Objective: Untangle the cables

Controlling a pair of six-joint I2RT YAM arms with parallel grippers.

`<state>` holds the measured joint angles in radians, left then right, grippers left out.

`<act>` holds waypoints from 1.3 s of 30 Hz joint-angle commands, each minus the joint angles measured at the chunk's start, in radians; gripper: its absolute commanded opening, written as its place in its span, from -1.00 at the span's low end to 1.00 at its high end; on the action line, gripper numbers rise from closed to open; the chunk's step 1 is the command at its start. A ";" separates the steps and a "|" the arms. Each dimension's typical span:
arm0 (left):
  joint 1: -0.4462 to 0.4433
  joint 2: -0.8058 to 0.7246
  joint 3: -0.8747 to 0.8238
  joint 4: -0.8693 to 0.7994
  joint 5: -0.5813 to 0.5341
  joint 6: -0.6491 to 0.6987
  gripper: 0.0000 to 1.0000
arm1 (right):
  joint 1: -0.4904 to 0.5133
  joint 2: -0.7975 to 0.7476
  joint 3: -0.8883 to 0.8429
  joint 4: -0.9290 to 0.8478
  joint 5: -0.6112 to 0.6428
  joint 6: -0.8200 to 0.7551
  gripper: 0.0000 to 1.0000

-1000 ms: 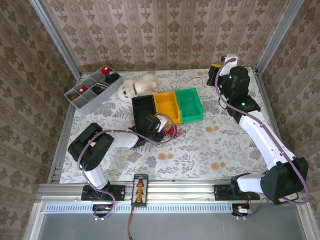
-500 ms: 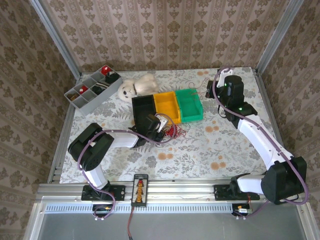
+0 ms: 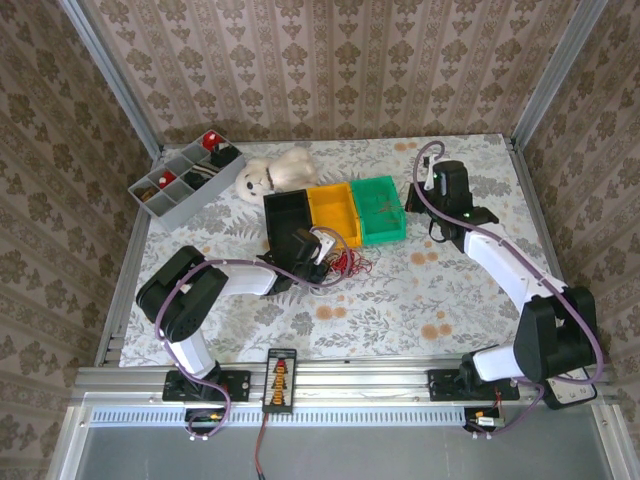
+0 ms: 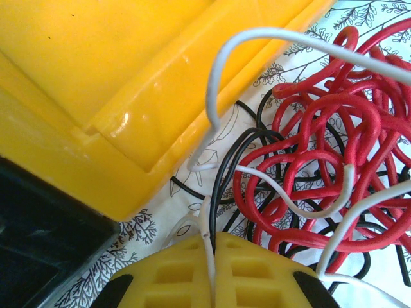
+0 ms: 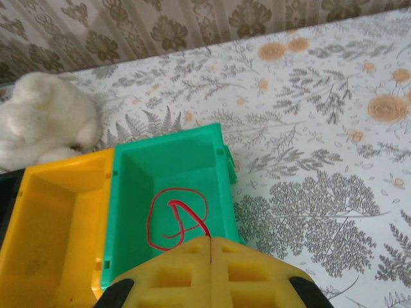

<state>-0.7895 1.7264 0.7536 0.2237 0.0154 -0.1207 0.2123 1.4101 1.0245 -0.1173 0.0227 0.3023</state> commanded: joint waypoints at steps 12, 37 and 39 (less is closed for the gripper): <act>-0.021 0.000 -0.001 -0.064 -0.014 0.019 -1.00 | 0.013 0.212 0.089 0.046 0.040 0.070 -1.00; -0.039 -0.044 0.033 -0.172 -0.043 0.025 -1.00 | 0.068 0.228 0.088 0.120 0.119 0.050 0.11; -0.040 -0.048 0.030 -0.165 -0.032 0.027 -1.00 | 0.083 0.174 0.035 0.119 0.090 0.051 0.10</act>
<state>-0.8242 1.6993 0.7757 0.1108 -0.0296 -0.1196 0.2802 1.6684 1.1141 -0.0143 0.1020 0.3450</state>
